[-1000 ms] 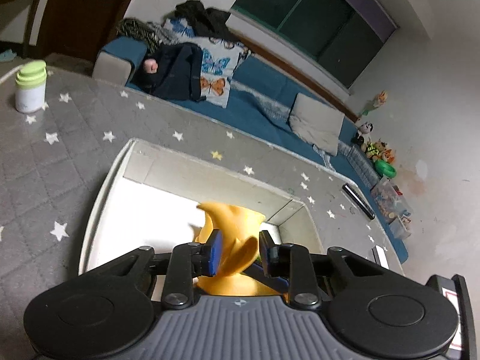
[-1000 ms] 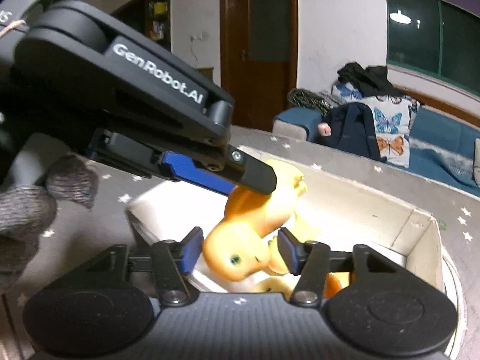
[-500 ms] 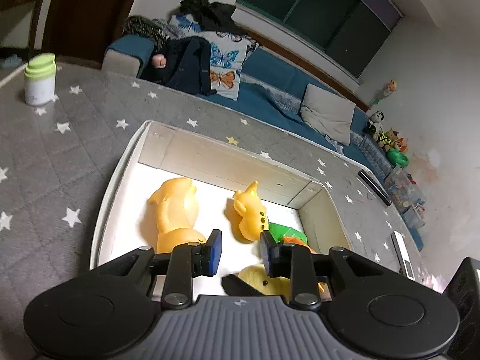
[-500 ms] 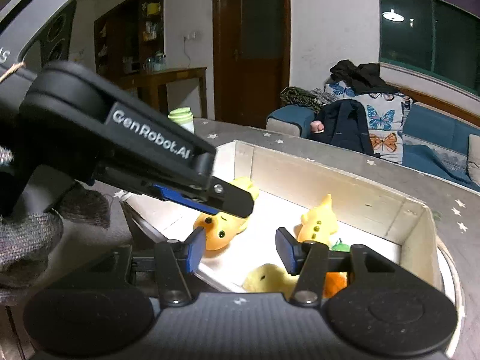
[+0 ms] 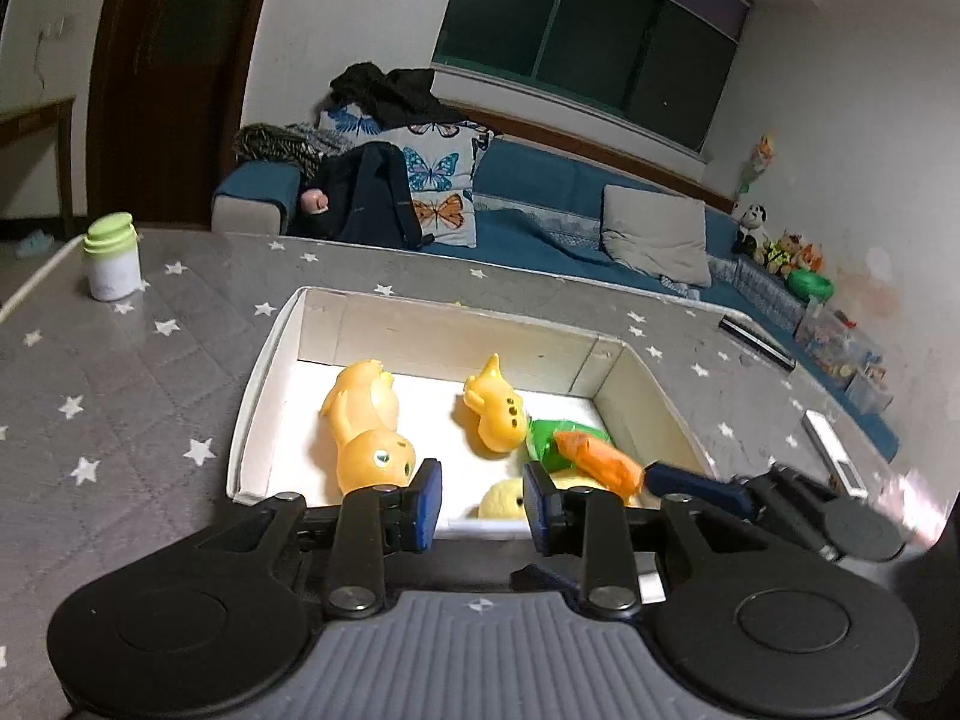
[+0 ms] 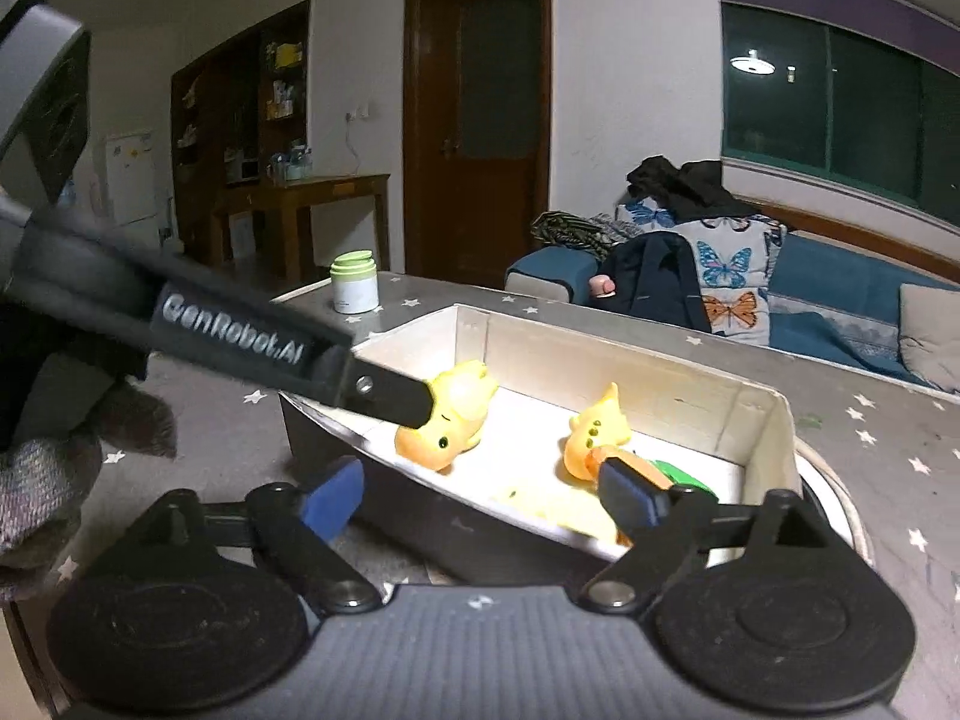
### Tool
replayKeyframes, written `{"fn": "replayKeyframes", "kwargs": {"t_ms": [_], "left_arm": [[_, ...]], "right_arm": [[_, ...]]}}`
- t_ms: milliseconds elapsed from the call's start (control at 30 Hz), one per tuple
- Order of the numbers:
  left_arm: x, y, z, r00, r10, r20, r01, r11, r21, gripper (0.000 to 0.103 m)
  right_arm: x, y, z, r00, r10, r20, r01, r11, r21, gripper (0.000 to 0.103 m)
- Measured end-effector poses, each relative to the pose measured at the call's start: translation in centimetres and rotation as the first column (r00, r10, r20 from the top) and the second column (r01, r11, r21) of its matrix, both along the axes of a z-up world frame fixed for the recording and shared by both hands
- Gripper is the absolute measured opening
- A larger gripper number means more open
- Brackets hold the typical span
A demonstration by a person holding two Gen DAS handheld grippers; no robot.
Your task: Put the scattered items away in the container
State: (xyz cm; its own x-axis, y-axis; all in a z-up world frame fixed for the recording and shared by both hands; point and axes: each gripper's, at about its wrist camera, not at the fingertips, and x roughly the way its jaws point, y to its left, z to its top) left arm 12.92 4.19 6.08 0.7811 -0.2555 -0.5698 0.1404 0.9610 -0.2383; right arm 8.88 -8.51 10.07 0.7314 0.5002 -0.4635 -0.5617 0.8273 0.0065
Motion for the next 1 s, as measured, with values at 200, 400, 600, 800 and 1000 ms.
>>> {"fn": "replayKeyframes", "kwargs": {"t_ms": [200, 400, 600, 800, 1000], "left_arm": [[-1.5, -0.5, -0.5, 1.000, 0.027, 0.001, -0.027, 0.999, 0.030, 0.032], [-2.2, -0.9, -1.2, 0.998, 0.054, -0.008, -0.054, 0.997, 0.063, 0.032], [-2.9, -1.0, -1.9, 0.996, 0.084, -0.017, -0.082, 0.992, 0.091, 0.032], [-3.3, -1.2, -2.4, 0.994, 0.106, -0.018, -0.102, 0.986, 0.134, 0.032], [-3.6, -1.5, -2.7, 0.992, 0.128, -0.007, -0.124, 0.974, 0.188, 0.032]], "right_arm": [[-1.8, -1.1, 0.0, 0.999, -0.032, -0.019, 0.033, 0.999, 0.034, 0.103], [-2.8, -1.6, -0.6, 0.997, -0.071, -0.029, 0.072, 0.997, 0.019, 0.103], [-3.6, -2.1, -0.9, 0.992, -0.117, -0.054, 0.118, 0.993, 0.025, 0.103], [-3.5, -2.4, -1.6, 0.984, -0.152, -0.089, 0.154, 0.988, 0.022, 0.103], [-3.6, -2.3, -1.7, 0.982, -0.158, -0.102, 0.161, 0.987, 0.014, 0.103]]}}
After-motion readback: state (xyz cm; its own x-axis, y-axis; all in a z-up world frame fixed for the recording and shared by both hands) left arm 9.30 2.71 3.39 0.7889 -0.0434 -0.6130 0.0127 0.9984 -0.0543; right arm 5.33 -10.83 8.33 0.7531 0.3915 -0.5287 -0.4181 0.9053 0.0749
